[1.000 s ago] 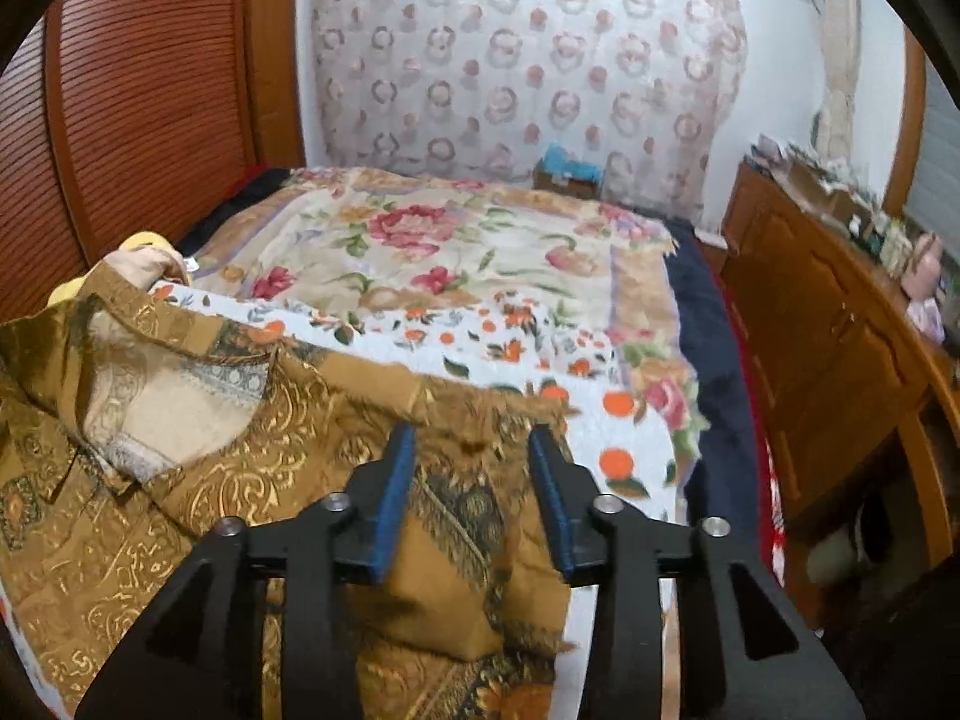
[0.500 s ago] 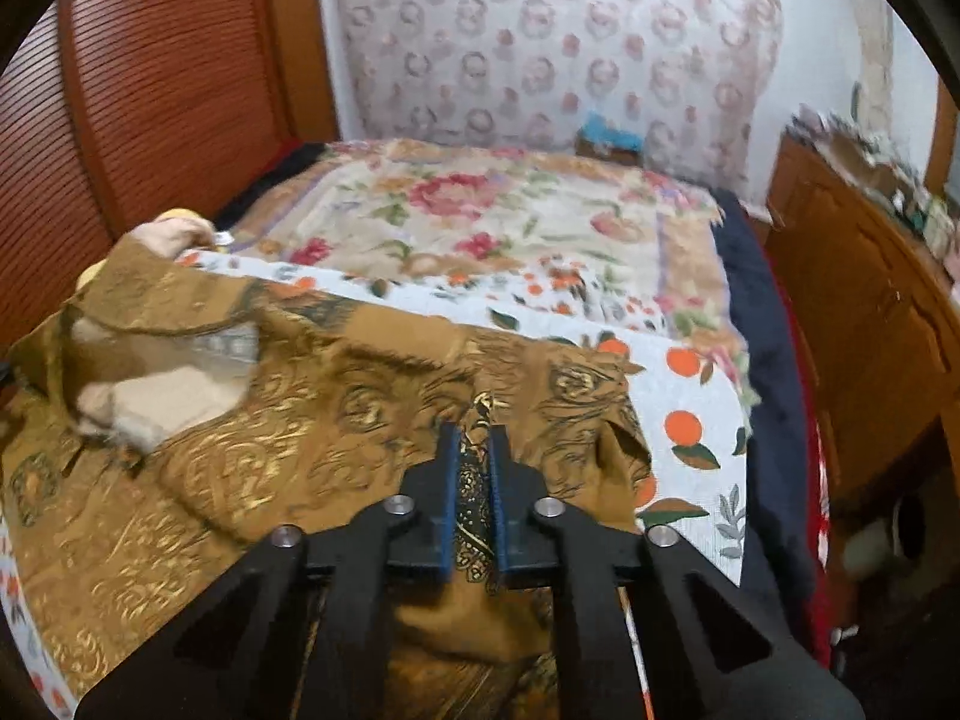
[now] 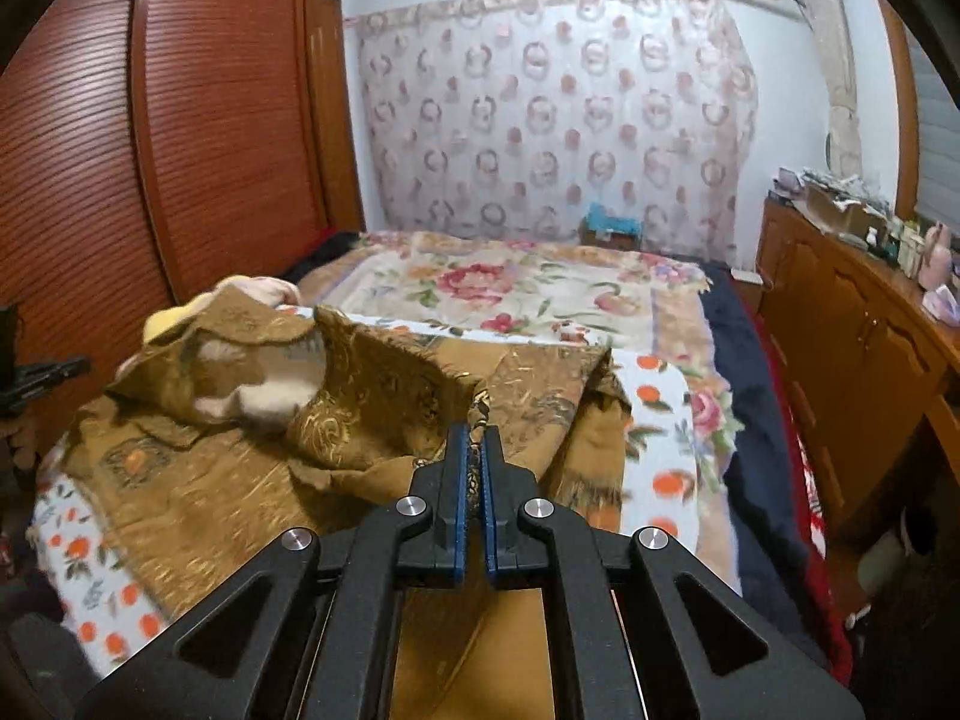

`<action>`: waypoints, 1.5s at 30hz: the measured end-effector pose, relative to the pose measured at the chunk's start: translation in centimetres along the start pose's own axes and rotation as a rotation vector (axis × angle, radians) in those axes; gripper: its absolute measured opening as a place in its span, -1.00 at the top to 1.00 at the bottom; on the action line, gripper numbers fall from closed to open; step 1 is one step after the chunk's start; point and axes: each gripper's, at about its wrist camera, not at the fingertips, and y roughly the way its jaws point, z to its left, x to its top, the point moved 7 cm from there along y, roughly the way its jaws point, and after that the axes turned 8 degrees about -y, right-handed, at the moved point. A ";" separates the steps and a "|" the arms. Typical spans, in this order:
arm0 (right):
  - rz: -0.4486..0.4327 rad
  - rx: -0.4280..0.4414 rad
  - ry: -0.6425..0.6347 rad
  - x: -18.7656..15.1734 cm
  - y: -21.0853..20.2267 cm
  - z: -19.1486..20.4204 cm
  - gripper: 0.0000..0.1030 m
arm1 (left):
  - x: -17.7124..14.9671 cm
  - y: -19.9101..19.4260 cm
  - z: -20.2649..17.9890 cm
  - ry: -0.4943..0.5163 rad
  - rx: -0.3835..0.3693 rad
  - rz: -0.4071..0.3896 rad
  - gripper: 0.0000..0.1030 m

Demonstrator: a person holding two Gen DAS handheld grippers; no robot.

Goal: Fold small clothes

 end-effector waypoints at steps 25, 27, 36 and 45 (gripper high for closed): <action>0.172 -0.156 0.076 -4.2 3.1 -0.1 0.21 | 0.3 8.2 -2.2 -0.006 0.024 0.191 0.19; 0.206 -0.157 0.089 -5.1 3.7 -0.2 0.20 | -0.5 9.0 -2.3 0.001 0.029 0.227 0.19; 0.308 -0.129 0.095 -8.8 4.4 0.6 0.13 | -2.5 9.5 -2.0 -0.018 0.016 0.283 0.19; 0.302 -0.078 0.059 -8.4 4.6 1.8 0.53 | -2.9 9.2 -3.3 0.028 -0.022 0.301 0.92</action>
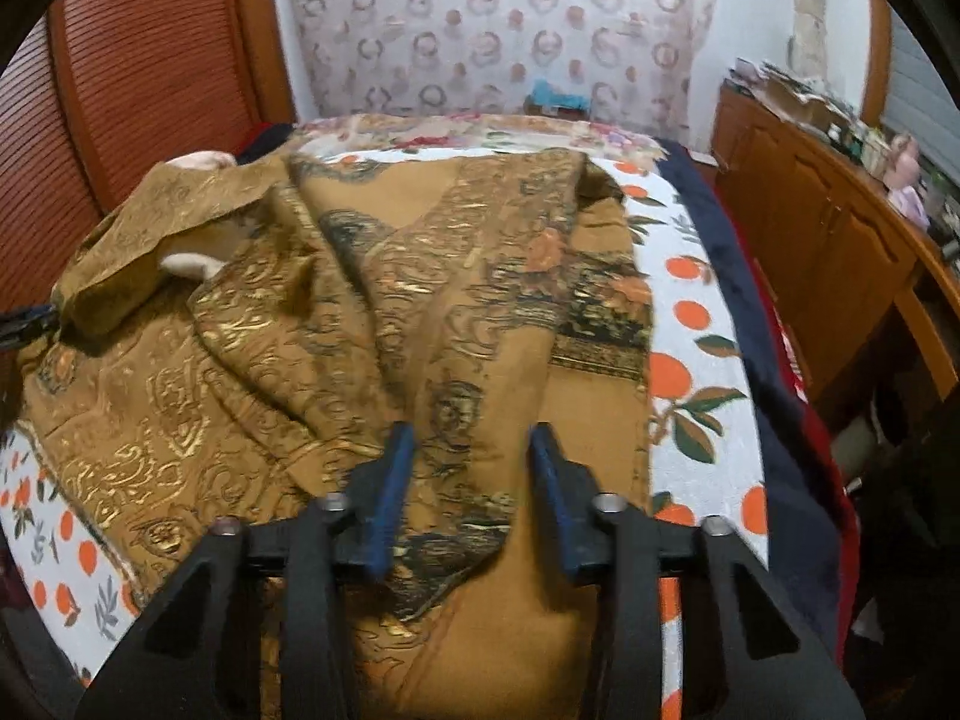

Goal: Fold small clothes

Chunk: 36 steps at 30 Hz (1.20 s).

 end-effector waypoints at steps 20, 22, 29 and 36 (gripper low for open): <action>-0.072 -0.002 0.002 -0.7 -5.7 -1.1 0.79 | -1.1 -5.6 2.9 -0.059 0.005 -0.094 0.93; -0.043 -0.044 0.000 -1.2 -5.1 -1.4 0.58 | -1.7 -5.5 3.1 -0.058 0.009 -0.088 0.88; -0.049 -0.031 0.030 -1.4 -5.2 -1.8 0.18 | -2.0 -8.1 3.4 -0.040 0.031 -0.143 0.10; -0.066 -0.056 0.037 -2.2 -6.8 -1.6 0.05 | -3.3 -8.0 4.8 -0.075 0.068 -0.118 -0.11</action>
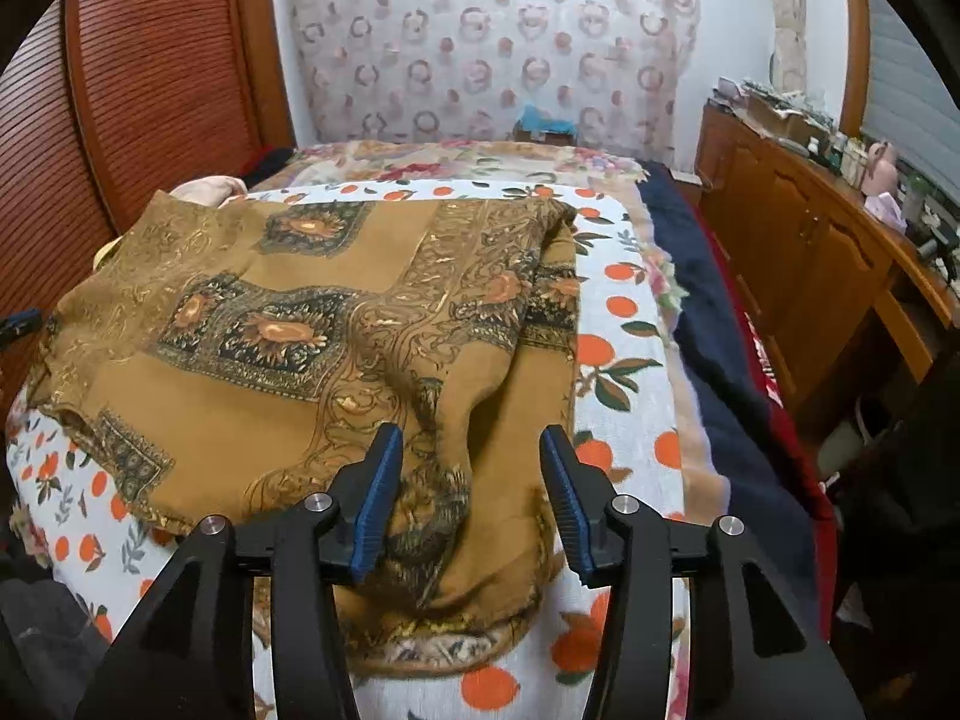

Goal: Fold small clothes

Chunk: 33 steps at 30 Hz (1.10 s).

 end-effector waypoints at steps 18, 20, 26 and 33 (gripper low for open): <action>0.067 -0.022 0.035 -5.1 -0.3 0.1 0.06 | -2.5 1.8 1.5 -0.044 0.047 0.059 -0.12; 0.058 0.007 0.024 -5.1 -0.4 0.5 0.40 | -2.5 1.9 1.5 -0.045 0.049 0.058 -0.12; 0.041 0.035 -0.007 -5.5 -2.1 0.9 0.94 | -2.5 1.9 1.4 -0.041 0.054 0.059 -0.12; 0.024 0.032 0.018 -5.5 -3.3 0.5 0.92 | -2.5 2.1 1.6 -0.044 0.065 0.060 -0.13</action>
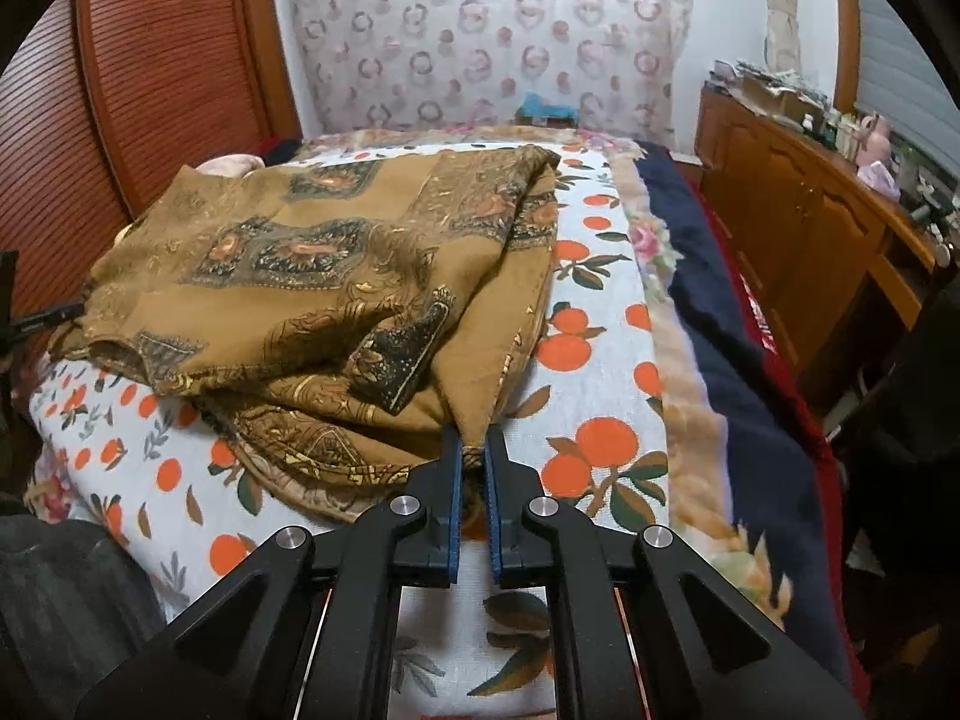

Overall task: Fold small clothes
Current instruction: 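Press the folded shirt edge with the right tool and open it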

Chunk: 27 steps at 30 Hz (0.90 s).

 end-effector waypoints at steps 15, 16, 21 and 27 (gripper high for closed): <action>-0.106 -0.075 -0.048 4.8 -1.0 1.4 0.40 | 0.2 0.2 0.2 0.003 0.005 -0.007 -0.14; -0.107 -0.068 -0.055 5.1 -0.7 1.9 0.27 | 0.2 0.2 0.2 0.004 0.005 -0.007 -0.14; -0.100 -0.037 -0.080 6.1 1.3 4.5 0.17 | 0.2 0.1 0.2 0.009 0.003 -0.005 -0.14; -0.058 0.006 -0.123 6.0 4.5 8.4 0.08 | 0.5 0.5 0.3 0.016 0.008 0.007 -0.15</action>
